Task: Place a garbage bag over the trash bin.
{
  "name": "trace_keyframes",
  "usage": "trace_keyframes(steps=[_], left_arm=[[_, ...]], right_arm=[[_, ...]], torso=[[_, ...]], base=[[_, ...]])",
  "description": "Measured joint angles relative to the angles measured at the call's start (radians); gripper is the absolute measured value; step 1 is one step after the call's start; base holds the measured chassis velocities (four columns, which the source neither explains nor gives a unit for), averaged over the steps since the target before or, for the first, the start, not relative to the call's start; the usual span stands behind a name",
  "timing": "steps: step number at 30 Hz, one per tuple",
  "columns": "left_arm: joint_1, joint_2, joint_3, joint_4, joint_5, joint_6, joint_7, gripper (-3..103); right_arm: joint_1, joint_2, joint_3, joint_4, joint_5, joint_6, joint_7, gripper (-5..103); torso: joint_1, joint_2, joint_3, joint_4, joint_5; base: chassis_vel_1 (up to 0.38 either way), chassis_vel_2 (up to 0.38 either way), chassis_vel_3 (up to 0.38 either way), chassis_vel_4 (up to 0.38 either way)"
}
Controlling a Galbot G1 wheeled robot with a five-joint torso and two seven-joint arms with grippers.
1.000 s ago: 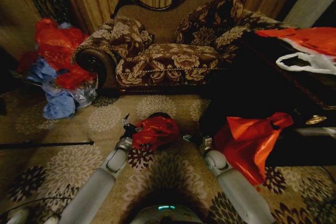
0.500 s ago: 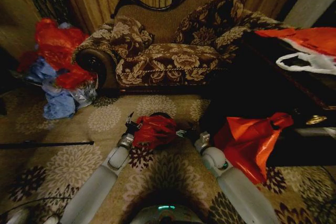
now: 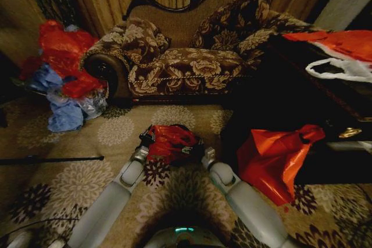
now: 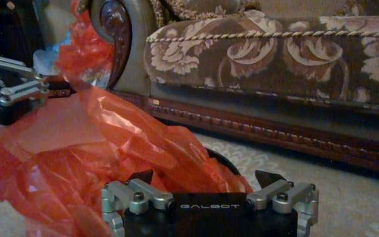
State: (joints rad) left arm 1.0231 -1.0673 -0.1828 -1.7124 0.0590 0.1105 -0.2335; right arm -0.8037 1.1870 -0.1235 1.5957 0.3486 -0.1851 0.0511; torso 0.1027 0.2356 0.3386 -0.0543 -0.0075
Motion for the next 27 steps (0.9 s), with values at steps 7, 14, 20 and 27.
trace_keyframes(steps=[7,14,20,27], left_arm=[[-0.011,-0.006,-0.001,0.013,-0.002,-0.001,0.004,0],[-0.017,-0.012,0.0,0.027,-0.002,-0.004,0.006,0],[-0.012,-0.01,-0.003,0.02,-0.002,-0.005,0.008,0],[0.004,-0.006,-0.012,0.006,-0.003,-0.007,0.011,0]], right_arm=[[-0.024,-0.015,-0.02,0.064,0.095,-0.037,0.037,100],[-0.079,-0.019,-0.031,0.125,0.171,-0.075,0.075,100],[-0.065,0.013,-0.006,0.013,0.078,-0.025,0.051,100],[-0.023,0.031,0.007,-0.069,0.059,0.004,0.049,100]], torso=[[0.0,0.0,0.0,-0.0001,0.0002],[0.0,0.0,0.0,-0.0002,0.0],[0.0,0.0,0.0,-0.0001,0.0002],[0.0,0.0,0.0,-0.0001,0.0001]], base=[[0.0,0.0,0.0,0.0],[0.0,0.0,0.0,0.0],[0.0,0.0,0.0,0.0],[0.0,0.0,0.0,0.0]])
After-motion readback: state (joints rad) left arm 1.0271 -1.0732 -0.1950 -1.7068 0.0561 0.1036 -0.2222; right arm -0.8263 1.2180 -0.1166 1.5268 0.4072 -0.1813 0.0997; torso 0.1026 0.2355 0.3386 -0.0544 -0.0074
